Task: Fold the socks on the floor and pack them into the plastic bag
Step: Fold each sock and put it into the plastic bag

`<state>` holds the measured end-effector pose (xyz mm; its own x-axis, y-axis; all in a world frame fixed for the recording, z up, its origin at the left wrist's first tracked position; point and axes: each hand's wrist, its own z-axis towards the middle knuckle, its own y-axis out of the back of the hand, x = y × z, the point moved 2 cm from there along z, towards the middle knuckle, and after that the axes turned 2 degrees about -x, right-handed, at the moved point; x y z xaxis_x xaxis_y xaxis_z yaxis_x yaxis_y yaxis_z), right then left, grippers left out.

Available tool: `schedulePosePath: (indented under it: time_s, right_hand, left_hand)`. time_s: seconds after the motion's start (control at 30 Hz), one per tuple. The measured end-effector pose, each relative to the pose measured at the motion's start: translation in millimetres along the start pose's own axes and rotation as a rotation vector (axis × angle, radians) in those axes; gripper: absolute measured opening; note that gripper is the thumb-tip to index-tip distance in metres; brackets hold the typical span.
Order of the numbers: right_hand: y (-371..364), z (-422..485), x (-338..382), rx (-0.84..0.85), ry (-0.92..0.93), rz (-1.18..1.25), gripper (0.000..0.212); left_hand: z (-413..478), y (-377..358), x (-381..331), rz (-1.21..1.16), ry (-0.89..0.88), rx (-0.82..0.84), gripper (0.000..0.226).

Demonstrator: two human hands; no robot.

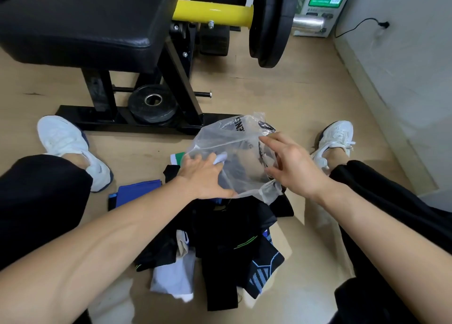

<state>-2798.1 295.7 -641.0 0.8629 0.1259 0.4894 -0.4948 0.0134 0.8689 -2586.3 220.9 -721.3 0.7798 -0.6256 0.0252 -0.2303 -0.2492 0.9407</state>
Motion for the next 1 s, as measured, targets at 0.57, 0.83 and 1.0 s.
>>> schedulePosePath:
  time_s: [0.57, 0.83, 1.0]
  right_hand:
    - [-10, 0, 0, -0.022, 0.014, 0.125, 0.079]
    - [-8, 3, -9, -0.035, -0.057, 0.088, 0.088]
    - [-14, 3, -7, -0.022, -0.033, 0.024, 0.087]
  left_hand:
    - [68, 4, -47, -0.334, -0.127, 0.010, 0.076]
    - [102, -37, -45, -0.121, -0.006, 0.018, 0.078]
    - [62, -23, -37, -0.221, -0.114, -0.153, 0.053]
